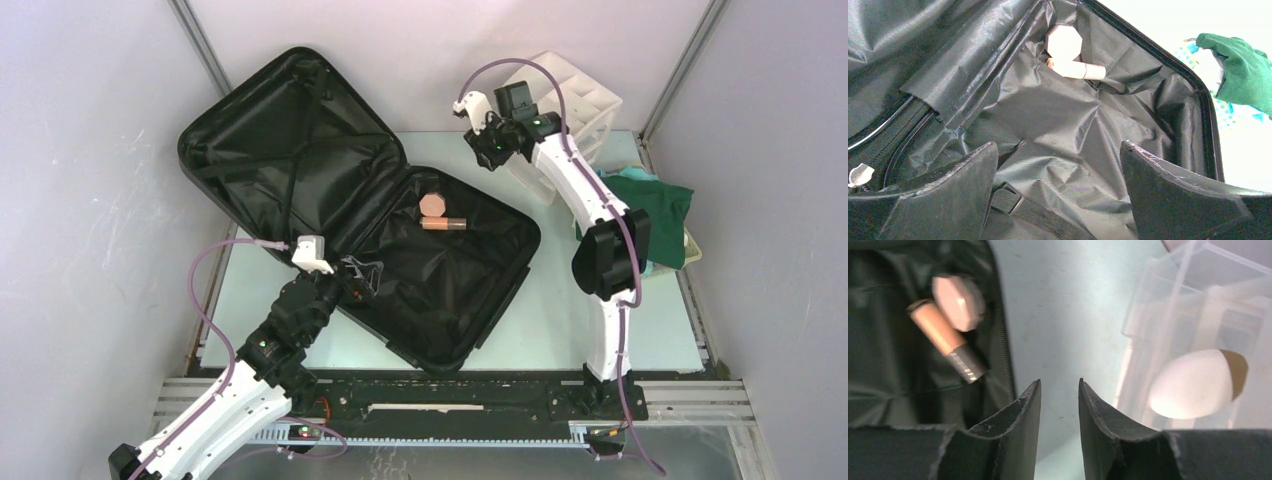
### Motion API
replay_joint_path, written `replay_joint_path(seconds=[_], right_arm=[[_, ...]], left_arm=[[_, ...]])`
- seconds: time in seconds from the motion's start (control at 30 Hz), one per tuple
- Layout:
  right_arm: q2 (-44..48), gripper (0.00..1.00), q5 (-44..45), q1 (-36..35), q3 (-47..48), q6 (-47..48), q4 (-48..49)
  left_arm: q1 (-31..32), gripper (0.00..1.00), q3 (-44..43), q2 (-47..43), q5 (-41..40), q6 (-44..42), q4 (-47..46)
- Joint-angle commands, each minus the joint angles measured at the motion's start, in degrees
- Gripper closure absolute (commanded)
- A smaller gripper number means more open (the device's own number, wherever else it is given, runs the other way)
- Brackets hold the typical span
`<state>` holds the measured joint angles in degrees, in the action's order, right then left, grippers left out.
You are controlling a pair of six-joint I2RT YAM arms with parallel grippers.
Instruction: Open, take out, and arrange the luggage
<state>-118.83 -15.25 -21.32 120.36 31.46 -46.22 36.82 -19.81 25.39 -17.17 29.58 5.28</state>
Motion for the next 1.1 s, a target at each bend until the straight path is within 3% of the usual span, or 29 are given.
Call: replay_joint_path(seconds=[0.0,0.2,0.33,0.43,0.53,1.07], right_arm=[[-2.59,0.6,19.7,-1.39,0.02,-1.97,6.63],[-4.79,0.56,32.76,0.82,-0.37,-0.99,13.73],[-5.48,0.45,35.17,3.3,-0.28,-0.7,16.89],[-5.71,0.33,34.79,4.65,-0.26,-0.48,17.79],[-5.94,0.28,34.14,5.48,-0.17,-0.32,18.03],[3.61,0.3,16.24,6.12,-2.58,-5.11,12.58]], left_arm=[[-0.34,0.04,0.92,-0.48,0.17,0.54,-1.07],[-0.31,0.04,1.0,-0.85,0.03,0.5,-0.91],[-0.34,0.04,0.91,-0.79,0.02,0.56,-1.0],[-0.34,0.04,0.79,-0.52,0.03,0.42,-1.02],[-0.33,0.04,0.59,-0.15,0.17,0.43,-1.21],[-0.34,0.04,0.46,-0.03,0.37,0.63,-1.15]])
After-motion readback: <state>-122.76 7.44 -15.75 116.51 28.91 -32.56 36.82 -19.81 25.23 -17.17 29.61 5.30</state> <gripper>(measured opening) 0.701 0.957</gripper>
